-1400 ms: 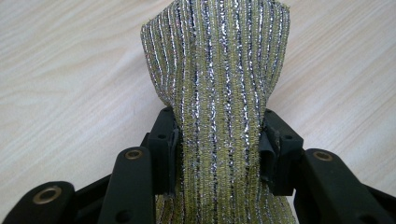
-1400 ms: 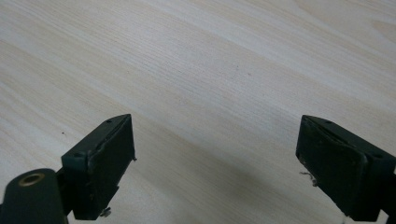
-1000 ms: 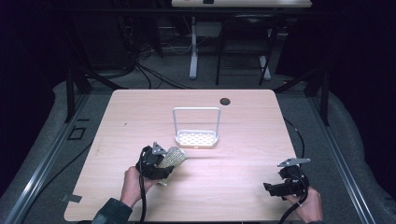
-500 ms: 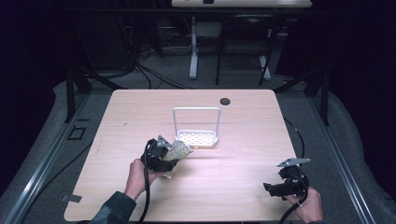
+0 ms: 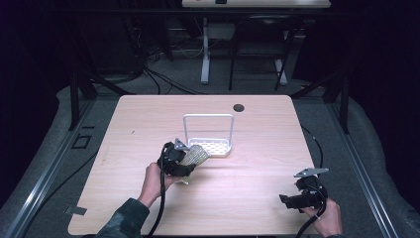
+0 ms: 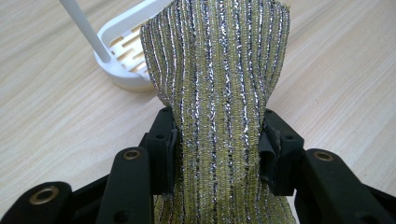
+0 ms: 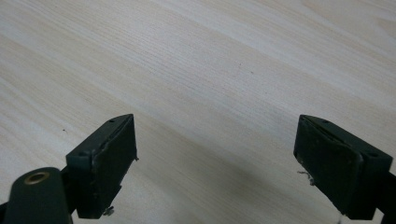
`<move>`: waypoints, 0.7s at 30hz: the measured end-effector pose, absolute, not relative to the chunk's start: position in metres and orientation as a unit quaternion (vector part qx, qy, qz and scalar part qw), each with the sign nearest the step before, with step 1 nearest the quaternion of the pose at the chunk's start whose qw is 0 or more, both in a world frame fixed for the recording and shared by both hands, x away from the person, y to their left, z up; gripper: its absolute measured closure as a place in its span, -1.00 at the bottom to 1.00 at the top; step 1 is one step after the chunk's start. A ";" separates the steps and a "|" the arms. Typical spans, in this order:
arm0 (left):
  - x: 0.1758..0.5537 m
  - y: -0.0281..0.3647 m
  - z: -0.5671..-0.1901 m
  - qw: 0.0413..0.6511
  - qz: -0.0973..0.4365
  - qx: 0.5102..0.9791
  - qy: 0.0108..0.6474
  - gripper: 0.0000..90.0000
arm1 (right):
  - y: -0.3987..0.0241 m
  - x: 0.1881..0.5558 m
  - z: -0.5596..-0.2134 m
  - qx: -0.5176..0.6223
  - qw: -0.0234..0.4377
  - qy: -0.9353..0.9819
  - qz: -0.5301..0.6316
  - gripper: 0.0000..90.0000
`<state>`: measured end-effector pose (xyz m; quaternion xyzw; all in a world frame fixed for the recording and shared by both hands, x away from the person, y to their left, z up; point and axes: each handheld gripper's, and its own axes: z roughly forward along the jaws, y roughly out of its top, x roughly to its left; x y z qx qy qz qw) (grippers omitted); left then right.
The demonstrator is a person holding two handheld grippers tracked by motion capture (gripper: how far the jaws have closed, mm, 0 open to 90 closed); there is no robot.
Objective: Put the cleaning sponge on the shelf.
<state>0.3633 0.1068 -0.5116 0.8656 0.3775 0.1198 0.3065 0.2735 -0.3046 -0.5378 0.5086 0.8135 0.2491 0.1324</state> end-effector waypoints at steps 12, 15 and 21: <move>0.372 0.099 -0.511 0.308 0.124 0.865 0.375 0.20 | -0.304 0.273 -0.538 0.506 0.137 0.814 0.249 -0.71; 0.374 0.097 -0.511 0.307 0.126 0.865 0.377 0.20 | -0.304 0.273 -0.538 0.506 0.135 0.815 0.247 -0.71; 0.378 0.092 -0.513 0.310 0.124 0.863 0.379 0.20 | -0.304 0.273 -0.538 0.505 0.135 0.816 0.244 -0.71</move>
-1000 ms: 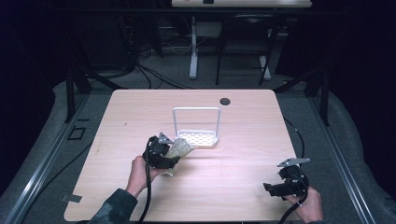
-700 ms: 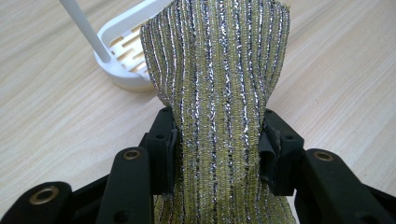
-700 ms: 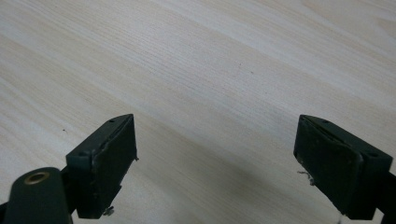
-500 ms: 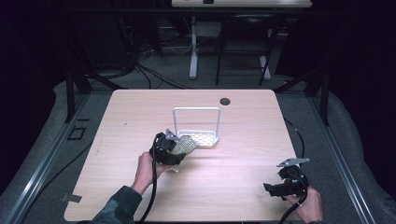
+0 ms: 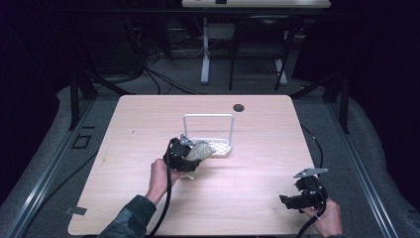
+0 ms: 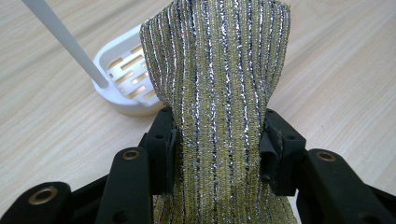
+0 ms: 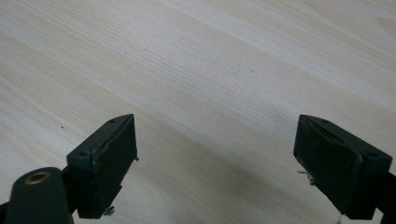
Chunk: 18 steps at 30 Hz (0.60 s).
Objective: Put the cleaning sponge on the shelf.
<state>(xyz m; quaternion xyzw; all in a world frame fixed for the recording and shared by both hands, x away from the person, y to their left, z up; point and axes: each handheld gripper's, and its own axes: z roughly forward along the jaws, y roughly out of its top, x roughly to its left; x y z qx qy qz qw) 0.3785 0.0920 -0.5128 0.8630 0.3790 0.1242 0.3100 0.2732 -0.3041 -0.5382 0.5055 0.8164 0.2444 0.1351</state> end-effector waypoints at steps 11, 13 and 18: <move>0.389 0.077 -0.513 0.328 0.151 0.837 0.411 0.17 | -0.304 0.273 -0.538 0.505 0.137 0.817 0.243 -0.71; 0.391 0.073 -0.514 0.331 0.157 0.832 0.417 0.16 | -0.304 0.273 -0.538 0.506 0.137 0.816 0.244 -0.71; 0.395 0.066 -0.515 0.329 0.172 0.825 0.425 0.14 | -0.304 0.273 -0.538 0.506 0.137 0.816 0.245 -0.71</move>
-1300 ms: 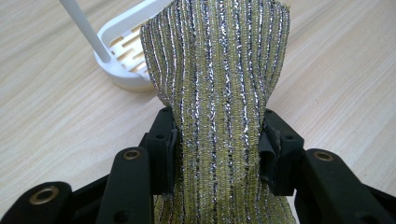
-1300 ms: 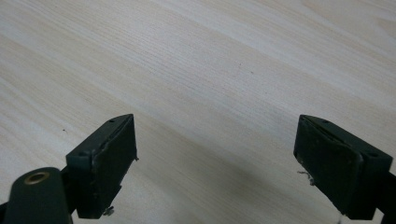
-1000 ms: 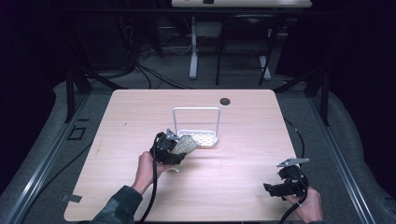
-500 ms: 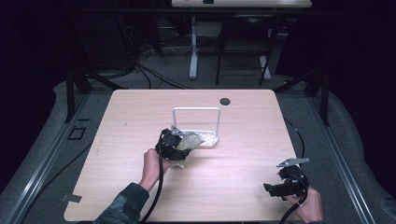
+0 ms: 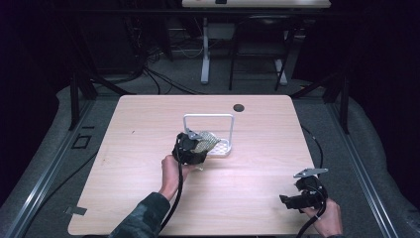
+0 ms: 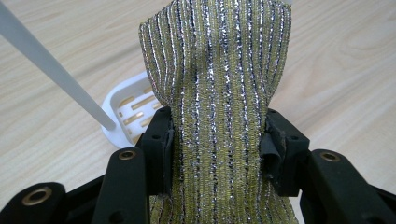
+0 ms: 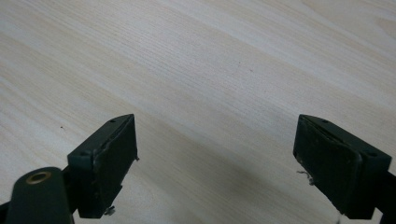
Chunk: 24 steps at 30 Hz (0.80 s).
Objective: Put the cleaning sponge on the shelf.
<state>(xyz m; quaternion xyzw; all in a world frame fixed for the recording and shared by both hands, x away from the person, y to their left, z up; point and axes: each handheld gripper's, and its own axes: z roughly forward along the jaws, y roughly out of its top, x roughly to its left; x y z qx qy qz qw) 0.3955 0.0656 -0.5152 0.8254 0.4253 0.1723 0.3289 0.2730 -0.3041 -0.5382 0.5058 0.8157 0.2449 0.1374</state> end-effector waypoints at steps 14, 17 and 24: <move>0.413 0.034 -0.531 0.324 0.187 0.811 0.449 0.11 | -0.303 0.273 -0.538 0.502 0.135 0.819 0.245 -0.70; 0.417 0.032 -0.536 0.320 0.197 0.808 0.454 0.11 | -0.303 0.273 -0.538 0.502 0.137 0.817 0.247 -0.70; 0.425 0.032 -0.542 0.316 0.200 0.800 0.469 0.09 | -0.302 0.273 -0.538 0.501 0.132 0.820 0.243 -0.70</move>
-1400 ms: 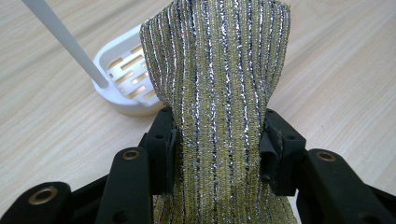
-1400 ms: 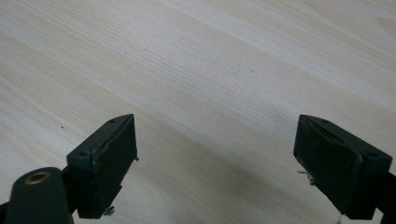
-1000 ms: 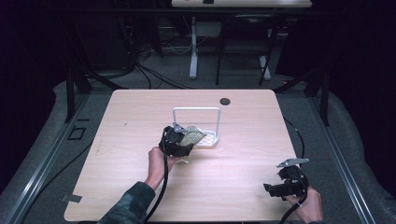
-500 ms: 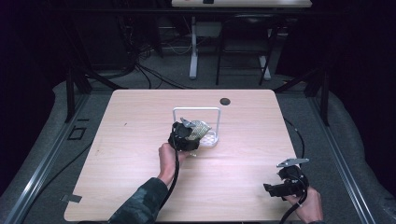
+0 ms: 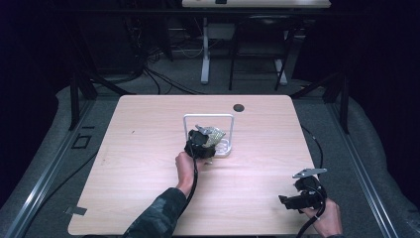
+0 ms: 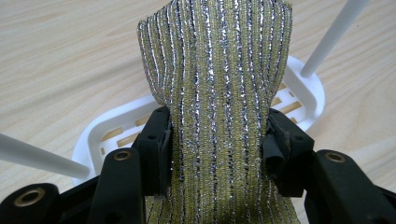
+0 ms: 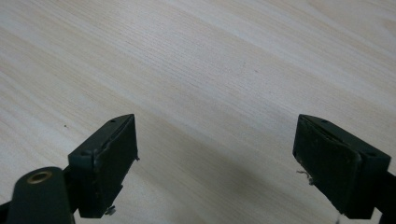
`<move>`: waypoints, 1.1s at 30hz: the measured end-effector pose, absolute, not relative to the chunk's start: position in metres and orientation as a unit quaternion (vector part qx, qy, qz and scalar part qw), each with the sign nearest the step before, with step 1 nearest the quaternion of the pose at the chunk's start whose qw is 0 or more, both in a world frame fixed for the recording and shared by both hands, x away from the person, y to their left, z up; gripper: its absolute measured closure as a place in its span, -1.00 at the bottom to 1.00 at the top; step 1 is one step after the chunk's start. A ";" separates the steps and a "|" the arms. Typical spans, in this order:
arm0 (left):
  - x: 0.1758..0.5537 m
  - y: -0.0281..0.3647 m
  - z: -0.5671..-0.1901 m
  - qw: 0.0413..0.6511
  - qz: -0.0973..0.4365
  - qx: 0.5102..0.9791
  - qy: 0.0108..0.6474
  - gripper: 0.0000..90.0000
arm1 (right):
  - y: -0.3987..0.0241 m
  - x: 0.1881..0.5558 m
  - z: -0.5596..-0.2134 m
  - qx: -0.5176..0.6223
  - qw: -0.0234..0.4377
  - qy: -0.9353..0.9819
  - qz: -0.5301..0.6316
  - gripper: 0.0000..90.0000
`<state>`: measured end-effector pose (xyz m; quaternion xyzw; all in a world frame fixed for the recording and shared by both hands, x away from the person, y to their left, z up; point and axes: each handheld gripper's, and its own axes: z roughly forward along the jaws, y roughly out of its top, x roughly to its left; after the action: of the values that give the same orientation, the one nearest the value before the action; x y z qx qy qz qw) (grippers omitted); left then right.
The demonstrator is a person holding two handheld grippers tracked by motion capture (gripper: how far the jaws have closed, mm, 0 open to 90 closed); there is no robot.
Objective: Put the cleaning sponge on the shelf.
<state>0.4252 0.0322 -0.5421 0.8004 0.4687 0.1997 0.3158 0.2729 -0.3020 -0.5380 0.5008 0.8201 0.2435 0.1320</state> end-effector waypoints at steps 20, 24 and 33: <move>0.437 0.018 -0.551 0.306 0.227 0.786 0.488 -0.07 | -0.300 0.272 -0.538 0.498 0.134 0.821 0.243 -0.69; 0.437 0.015 -0.554 0.298 0.239 0.782 0.492 -0.23 | -0.300 0.273 -0.539 0.498 0.134 0.821 0.244 -0.69; 0.436 0.012 -0.554 0.303 0.242 0.784 0.485 -0.52 | -0.300 0.272 -0.539 0.498 0.134 0.821 0.245 -0.69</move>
<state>0.4364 0.0120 -0.5543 0.7840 0.4846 0.2418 0.3033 0.2724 -0.3003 -0.5388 0.4977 0.8212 0.2452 0.1336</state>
